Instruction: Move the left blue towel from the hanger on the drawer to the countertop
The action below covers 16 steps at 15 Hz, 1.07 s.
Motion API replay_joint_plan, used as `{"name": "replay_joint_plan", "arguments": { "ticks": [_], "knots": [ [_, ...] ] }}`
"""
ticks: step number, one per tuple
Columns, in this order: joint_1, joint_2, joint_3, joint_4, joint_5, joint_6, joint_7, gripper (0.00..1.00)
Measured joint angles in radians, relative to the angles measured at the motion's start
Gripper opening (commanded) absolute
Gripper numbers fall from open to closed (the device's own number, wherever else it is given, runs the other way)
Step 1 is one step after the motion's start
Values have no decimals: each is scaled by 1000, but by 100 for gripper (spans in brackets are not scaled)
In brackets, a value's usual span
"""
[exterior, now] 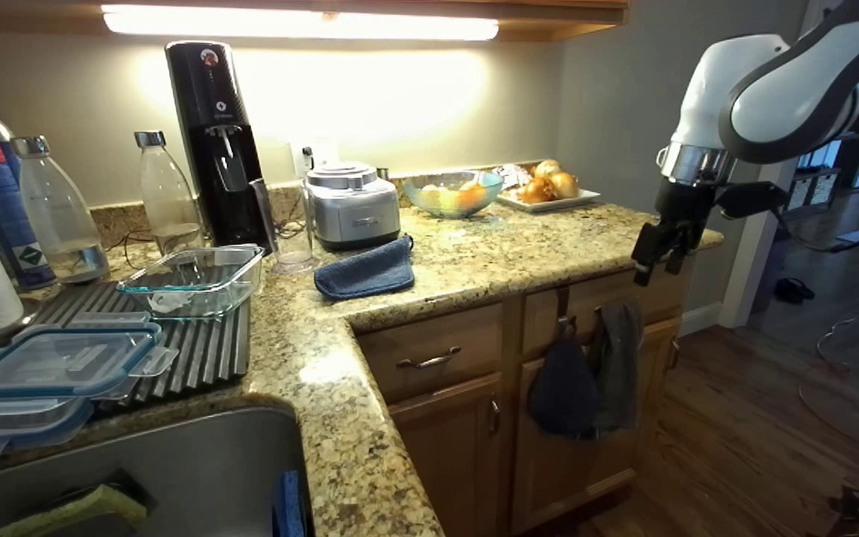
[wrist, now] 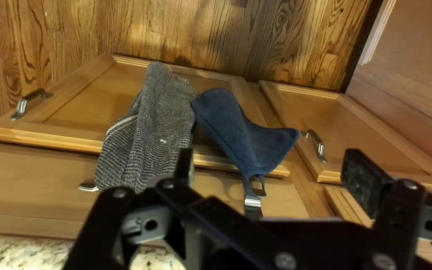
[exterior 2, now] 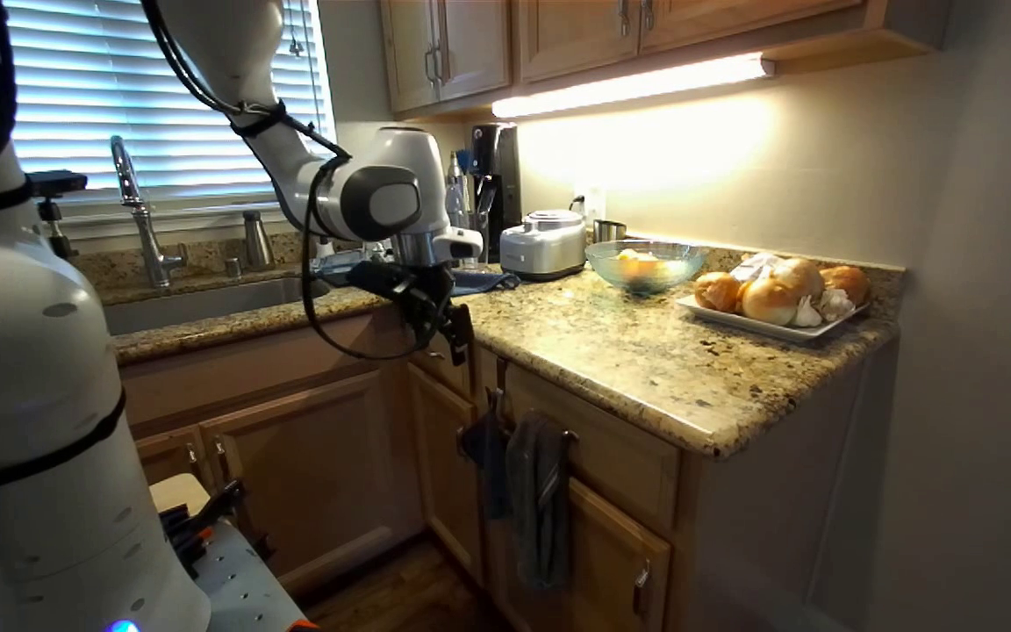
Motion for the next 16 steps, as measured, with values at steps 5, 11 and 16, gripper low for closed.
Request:
{"name": "replay_joint_plan", "arguments": {
  "ticks": [5, 11, 16],
  "knots": [
    [0, 115, 1, 8, -15, 104, 2, 100],
    [0, 113, 1, 14, -15, 104, 2, 100],
    [1, 184, -4, 20, -103, 194, 3, 100]
  ]
}}
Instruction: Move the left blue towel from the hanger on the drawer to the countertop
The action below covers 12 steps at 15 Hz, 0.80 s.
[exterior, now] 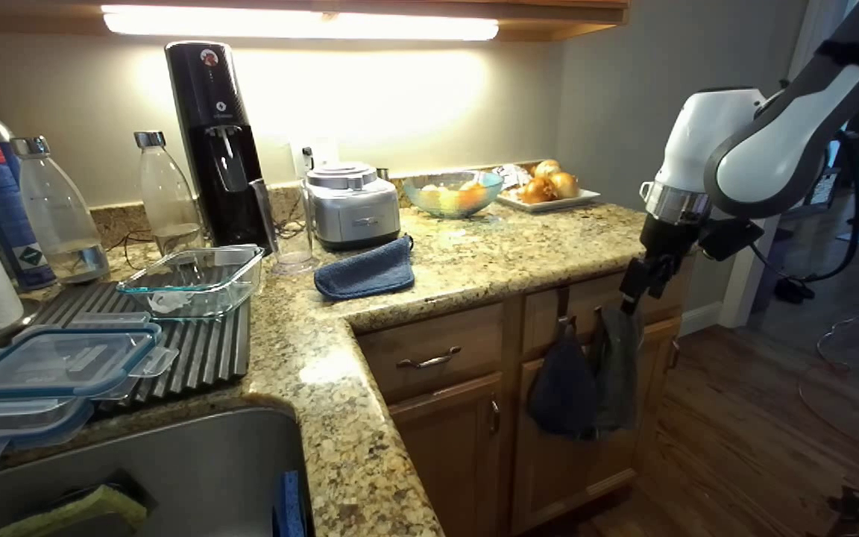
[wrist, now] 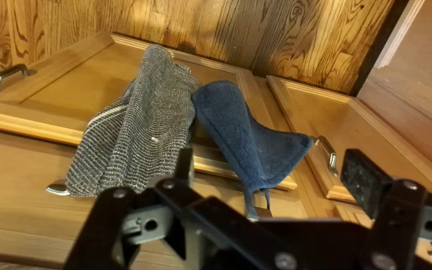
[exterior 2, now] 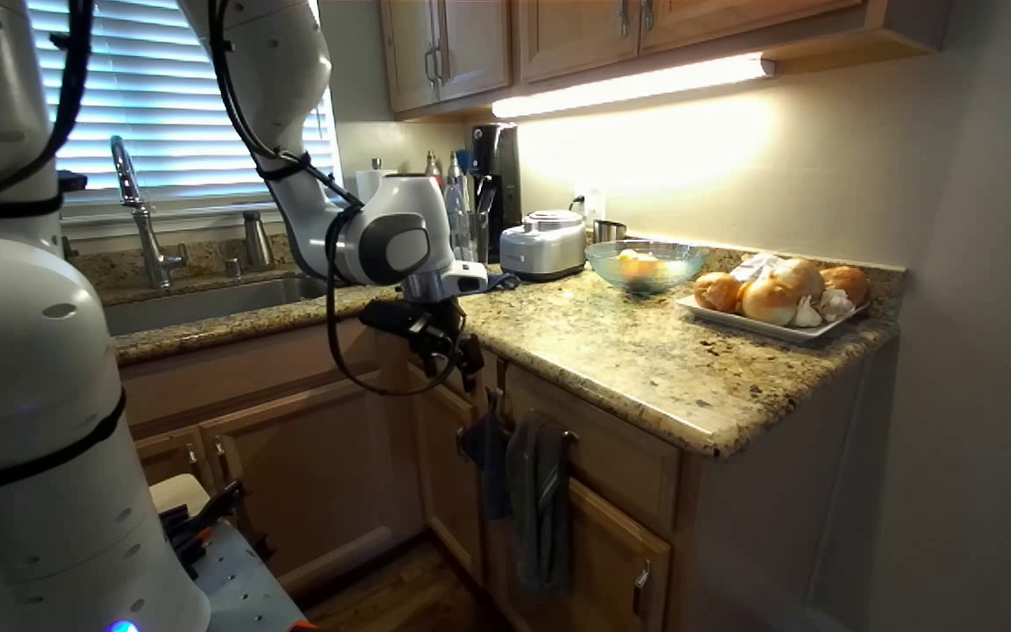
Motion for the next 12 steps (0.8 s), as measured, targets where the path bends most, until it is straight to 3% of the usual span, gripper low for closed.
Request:
{"name": "replay_joint_plan", "arguments": {
  "ticks": [5, 9, 12],
  "knots": [
    [46, 171, -80, 55, -154, 150, 11, 100],
    [127, 256, -160, 98, -203, 234, 11, 100],
    [149, 262, -177, 107, -204, 236, 11, 100]
  ]
}}
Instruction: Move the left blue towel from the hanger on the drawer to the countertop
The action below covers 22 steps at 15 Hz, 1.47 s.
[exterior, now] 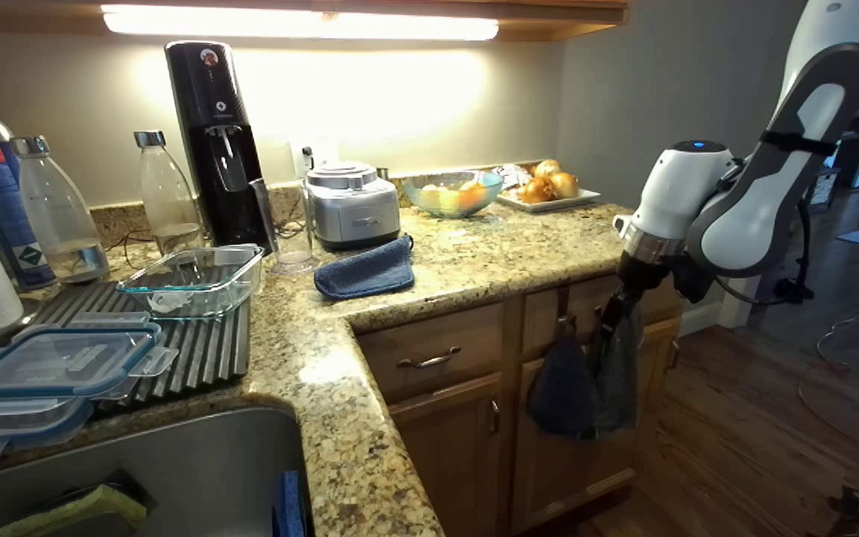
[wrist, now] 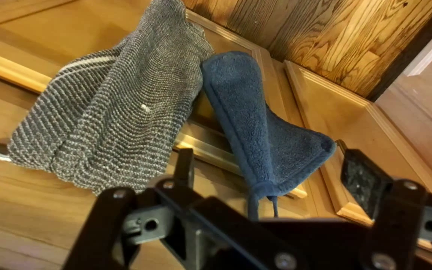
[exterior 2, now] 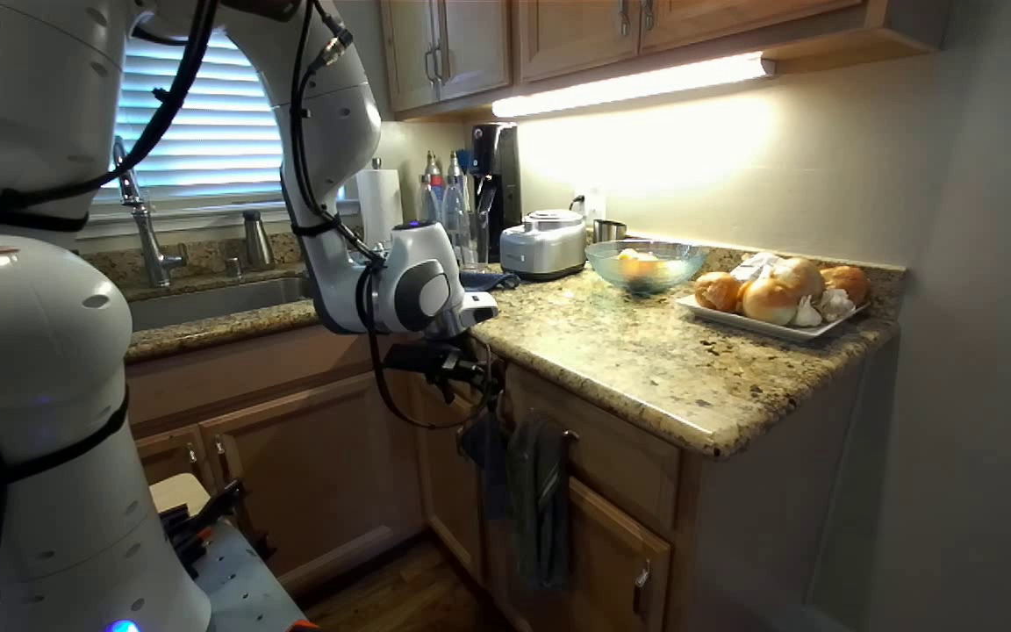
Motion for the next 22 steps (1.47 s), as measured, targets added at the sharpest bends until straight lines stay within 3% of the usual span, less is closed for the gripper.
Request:
{"name": "replay_joint_plan", "arguments": {
  "ticks": [3, 9, 22],
  "knots": [
    [-3, 12, 13, 5, 17, 3, -20, 100],
    [-77, 150, 126, 61, 29, 112, -120, 100],
    [-143, 313, 121, 199, 28, 165, -216, 100]
  ]
}}
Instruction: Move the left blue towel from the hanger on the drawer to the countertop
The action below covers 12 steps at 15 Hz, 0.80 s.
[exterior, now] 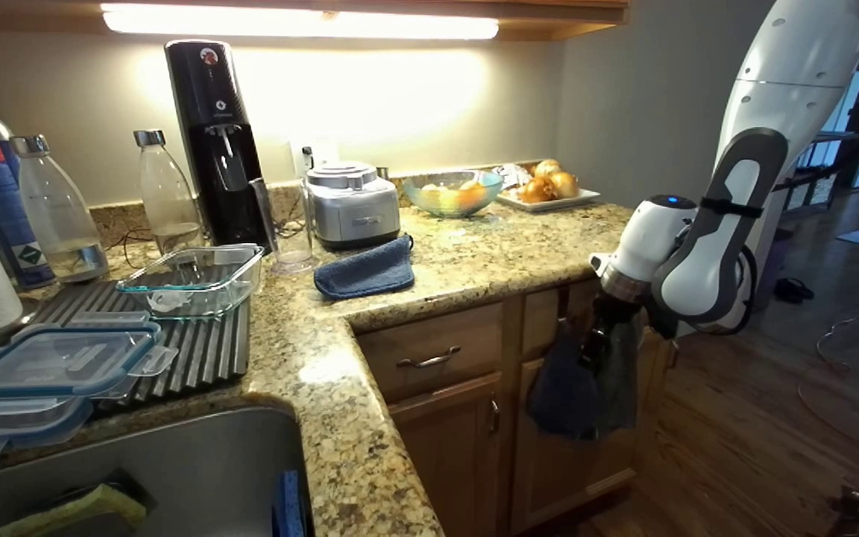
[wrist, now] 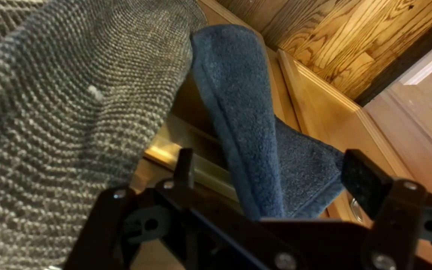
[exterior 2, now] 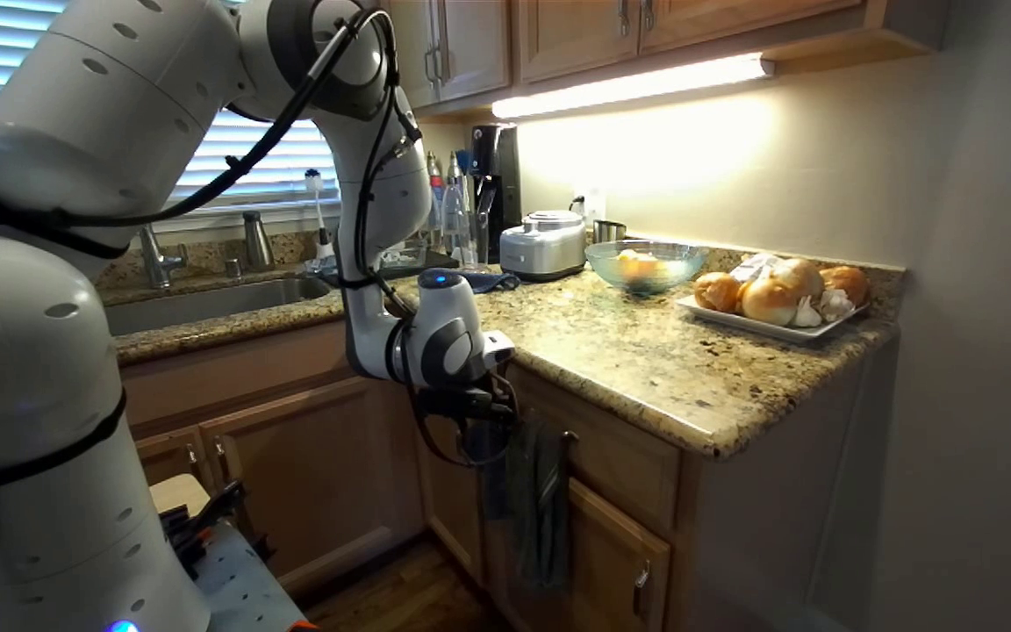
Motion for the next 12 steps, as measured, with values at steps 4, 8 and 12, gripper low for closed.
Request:
{"name": "replay_joint_plan", "arguments": {
  "ticks": [4, 8, 12],
  "knots": [
    [-3, 47, -2, 49, 0, 0, 0, 97],
    [-3, 60, -1, 56, 0, 32, 0, 62],
    [-7, 68, 3, 58, 0, 53, 0, 37]
  ]
}}
